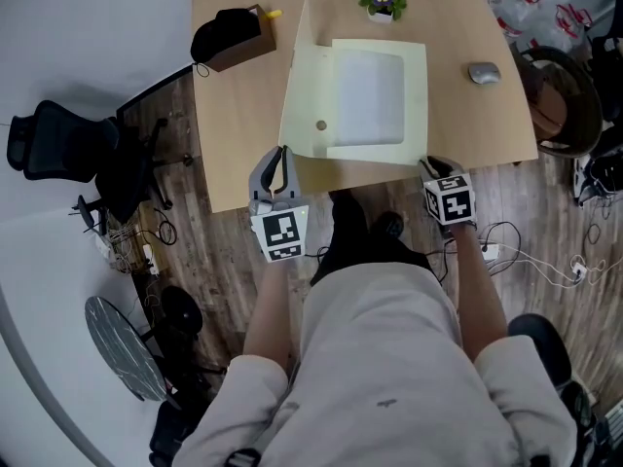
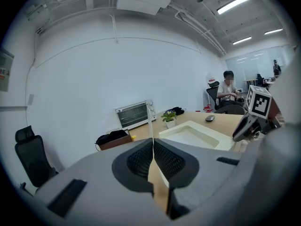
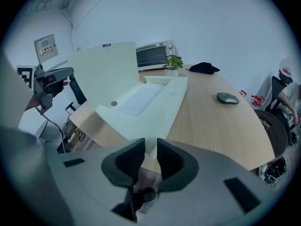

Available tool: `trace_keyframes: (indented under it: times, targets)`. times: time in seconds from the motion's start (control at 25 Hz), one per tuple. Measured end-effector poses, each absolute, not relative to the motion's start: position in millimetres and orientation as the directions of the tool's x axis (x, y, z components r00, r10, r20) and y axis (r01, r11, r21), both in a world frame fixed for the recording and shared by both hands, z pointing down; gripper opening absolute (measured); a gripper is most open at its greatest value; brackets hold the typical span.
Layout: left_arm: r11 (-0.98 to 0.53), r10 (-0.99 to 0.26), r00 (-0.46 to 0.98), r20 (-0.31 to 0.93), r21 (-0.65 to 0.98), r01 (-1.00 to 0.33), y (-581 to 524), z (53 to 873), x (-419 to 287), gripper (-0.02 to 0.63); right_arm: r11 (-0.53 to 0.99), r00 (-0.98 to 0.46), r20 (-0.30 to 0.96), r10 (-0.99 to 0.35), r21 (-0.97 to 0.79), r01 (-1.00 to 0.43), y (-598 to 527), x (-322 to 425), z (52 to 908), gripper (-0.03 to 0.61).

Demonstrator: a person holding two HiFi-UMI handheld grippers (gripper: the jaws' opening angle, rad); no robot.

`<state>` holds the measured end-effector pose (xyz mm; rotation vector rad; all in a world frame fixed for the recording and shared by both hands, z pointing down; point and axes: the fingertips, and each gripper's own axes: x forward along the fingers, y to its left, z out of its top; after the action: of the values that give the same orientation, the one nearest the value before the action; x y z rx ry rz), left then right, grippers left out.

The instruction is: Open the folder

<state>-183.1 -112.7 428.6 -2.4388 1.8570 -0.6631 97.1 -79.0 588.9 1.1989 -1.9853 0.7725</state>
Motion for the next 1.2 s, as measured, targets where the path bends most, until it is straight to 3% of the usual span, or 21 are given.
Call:
trace_keyframes:
  times: [0.64, 1.2]
  targets:
    - [-0.177, -0.912, 0.144, 0.383, -0.052, -0.983, -123.7, 453.4, -248.0, 0.006, 0.410, -0.315, 0.822, -0.475, -0.111, -0.905, -78.7, 96.2, 589.4, 0.071]
    - [-0.085, -0.867, 0.043, 0.497, -0.064, -0.994, -109.0, 492.6, -284.2, 0.005, 0.424, -0.282, 0.844, -0.456, -0.073, -0.903, -80.1, 100.0, 588.4, 0.074]
